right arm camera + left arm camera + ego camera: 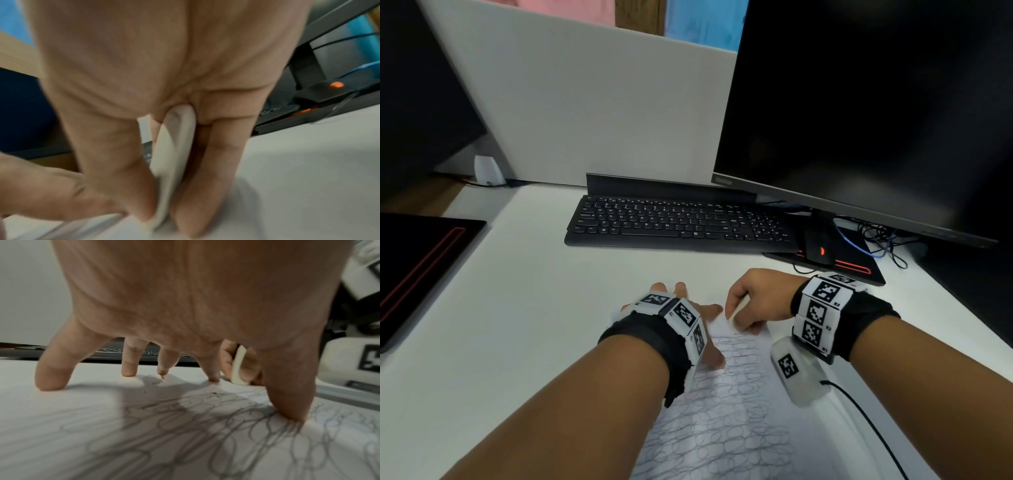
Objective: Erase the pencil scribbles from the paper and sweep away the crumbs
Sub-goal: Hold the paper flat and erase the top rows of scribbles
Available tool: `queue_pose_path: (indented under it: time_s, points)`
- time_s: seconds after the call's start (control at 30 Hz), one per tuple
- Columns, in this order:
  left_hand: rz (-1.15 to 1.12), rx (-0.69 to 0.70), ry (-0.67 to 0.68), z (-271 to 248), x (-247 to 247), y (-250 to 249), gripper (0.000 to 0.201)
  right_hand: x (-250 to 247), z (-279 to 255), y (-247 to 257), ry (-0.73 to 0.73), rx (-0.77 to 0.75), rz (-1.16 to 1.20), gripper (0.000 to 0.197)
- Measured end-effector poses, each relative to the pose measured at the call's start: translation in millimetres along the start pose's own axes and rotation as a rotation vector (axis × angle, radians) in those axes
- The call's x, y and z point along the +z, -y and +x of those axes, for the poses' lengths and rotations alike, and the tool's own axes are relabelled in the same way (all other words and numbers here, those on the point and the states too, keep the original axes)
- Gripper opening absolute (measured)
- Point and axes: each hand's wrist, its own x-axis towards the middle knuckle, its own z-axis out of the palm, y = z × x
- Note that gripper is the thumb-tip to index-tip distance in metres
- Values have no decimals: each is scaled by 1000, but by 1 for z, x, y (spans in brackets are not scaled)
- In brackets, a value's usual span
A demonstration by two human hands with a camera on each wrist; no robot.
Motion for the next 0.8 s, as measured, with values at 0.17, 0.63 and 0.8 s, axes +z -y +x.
queue_pose_path:
  time_s: [0.17,0.63,0.8]
  points:
    - [7,-13,16,-3,-2,-1,95,0,-3,-1,49,-3,17,10]
    - [190,116,5,-26,-26,-29,66,0,2,-6,-114,54,-7,10]
    - [239,141,67,-19,-29,-26,83,3,0,-9,-105,82,131,5]
